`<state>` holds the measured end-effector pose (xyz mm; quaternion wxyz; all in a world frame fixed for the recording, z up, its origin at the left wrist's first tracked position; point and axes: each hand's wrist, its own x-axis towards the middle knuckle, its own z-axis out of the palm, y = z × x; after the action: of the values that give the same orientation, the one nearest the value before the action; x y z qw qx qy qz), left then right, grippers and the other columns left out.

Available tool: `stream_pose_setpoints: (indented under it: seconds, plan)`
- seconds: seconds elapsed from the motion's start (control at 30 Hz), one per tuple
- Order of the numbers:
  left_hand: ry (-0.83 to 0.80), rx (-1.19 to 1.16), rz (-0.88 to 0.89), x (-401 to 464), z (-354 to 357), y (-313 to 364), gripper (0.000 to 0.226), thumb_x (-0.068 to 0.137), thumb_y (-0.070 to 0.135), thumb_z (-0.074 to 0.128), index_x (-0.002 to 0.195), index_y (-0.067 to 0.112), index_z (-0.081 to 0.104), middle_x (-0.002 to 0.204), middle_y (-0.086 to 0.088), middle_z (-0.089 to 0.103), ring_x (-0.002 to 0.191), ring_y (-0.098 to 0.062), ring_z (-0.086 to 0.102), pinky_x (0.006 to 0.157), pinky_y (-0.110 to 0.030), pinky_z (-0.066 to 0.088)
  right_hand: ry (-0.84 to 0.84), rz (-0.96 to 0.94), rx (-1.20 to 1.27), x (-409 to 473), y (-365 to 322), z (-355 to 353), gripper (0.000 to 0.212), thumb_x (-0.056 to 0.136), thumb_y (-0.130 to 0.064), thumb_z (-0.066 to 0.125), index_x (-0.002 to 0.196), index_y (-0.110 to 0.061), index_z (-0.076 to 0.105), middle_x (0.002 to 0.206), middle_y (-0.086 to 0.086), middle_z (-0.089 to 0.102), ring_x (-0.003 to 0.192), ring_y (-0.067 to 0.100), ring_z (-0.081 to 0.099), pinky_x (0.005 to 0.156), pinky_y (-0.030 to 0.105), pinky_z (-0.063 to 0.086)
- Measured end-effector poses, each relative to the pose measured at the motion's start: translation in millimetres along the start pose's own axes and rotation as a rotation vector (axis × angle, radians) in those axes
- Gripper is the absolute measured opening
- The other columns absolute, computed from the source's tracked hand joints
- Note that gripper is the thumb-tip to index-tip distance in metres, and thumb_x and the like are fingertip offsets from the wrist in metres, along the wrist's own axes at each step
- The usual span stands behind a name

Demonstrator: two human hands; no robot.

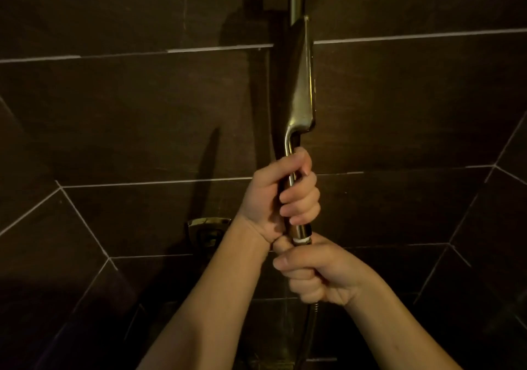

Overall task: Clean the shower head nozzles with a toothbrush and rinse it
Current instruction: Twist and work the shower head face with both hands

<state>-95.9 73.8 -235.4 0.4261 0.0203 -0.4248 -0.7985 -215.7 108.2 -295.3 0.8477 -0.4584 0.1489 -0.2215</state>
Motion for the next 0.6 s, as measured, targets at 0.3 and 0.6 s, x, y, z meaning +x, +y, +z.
stream_pose_setpoints:
  seconds: [0.3, 0.6]
  plan:
    - [0.449, 0.306, 0.183, -6.9, 6.0, -13.3, 0.012, 0.098, 0.017, 0.06, 0.089, 0.015, 0.052, 0.063, -0.002, 0.044, 0.055, -0.014, 0.044, 0.055, -0.027, 0.045, 0.367, -0.097, -0.256, -8.6, -3.8, -0.5, 0.023, 0.081, -0.002, 0.06, 0.068, -0.017, 0.049, 0.049, 0.0, 0.029, 0.035, 0.007, 0.026, 0.038, 0.021, 0.014]
    - [-0.333, 0.018, 0.105, 0.7, -0.5, 1.6, 0.048, 0.085, 0.021, 0.07, 0.127, 0.001, 0.06, 0.088, -0.019, 0.073, 0.076, -0.028, 0.073, 0.068, -0.038, 0.06, -0.185, 0.091, -0.02, -2.1, 4.1, -2.9, 0.046, 0.09, -0.002, 0.054, 0.064, -0.02, 0.02, 0.048, -0.006, 0.022, 0.032, 0.004, 0.018, 0.032, 0.015, 0.009]
